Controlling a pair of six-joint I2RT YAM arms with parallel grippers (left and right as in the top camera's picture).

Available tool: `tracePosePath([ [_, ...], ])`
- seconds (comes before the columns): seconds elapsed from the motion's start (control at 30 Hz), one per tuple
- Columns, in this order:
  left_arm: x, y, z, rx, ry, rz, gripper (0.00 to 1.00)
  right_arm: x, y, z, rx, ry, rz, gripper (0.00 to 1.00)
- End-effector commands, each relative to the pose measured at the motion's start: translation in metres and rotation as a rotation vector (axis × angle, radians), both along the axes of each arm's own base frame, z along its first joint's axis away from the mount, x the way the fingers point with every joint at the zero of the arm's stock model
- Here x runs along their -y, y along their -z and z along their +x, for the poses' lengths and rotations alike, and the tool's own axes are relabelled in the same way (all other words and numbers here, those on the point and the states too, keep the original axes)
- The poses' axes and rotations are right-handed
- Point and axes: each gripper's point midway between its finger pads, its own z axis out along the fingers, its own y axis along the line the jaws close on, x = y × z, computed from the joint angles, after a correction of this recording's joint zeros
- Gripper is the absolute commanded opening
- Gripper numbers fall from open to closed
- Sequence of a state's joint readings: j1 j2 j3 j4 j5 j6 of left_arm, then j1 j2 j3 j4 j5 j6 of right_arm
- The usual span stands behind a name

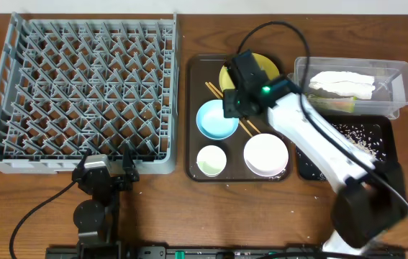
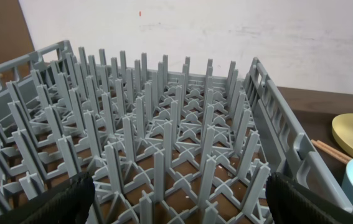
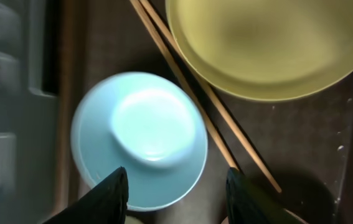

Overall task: Sort waste into correct bins and load items into the dishwasher
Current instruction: 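Grasp the pale green cup with the right gripper and lift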

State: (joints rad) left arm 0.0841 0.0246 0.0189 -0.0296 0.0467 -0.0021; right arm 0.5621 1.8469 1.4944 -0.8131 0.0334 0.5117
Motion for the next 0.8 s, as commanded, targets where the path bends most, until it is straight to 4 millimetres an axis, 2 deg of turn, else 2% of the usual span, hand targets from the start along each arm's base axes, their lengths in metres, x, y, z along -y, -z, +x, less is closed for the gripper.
tracePosePath([
  [0.0,-0.003,0.017,-0.001,-0.055,-0.016,0.003,0.89,0.0,0.01,0.008,-0.019,0.016,-0.019,0.46],
  [0.2,-0.003,0.017,-0.001,-0.055,-0.016,0.003,0.89,0.002,0.031,0.004,-0.073,0.014,-0.051,0.41],
  [0.4,-0.003,0.017,-0.001,-0.055,-0.016,0.003,0.89,0.001,0.032,-0.006,-0.111,0.002,-0.044,0.37],
  [0.63,-0.003,0.017,-0.001,-0.055,-0.016,0.003,0.89,-0.031,0.024,-0.046,-0.264,-0.176,0.121,0.36],
  [0.77,-0.003,0.017,-0.001,-0.055,-0.016,0.003,0.89,-0.032,0.023,-0.068,-0.35,-0.231,0.137,0.37],
])
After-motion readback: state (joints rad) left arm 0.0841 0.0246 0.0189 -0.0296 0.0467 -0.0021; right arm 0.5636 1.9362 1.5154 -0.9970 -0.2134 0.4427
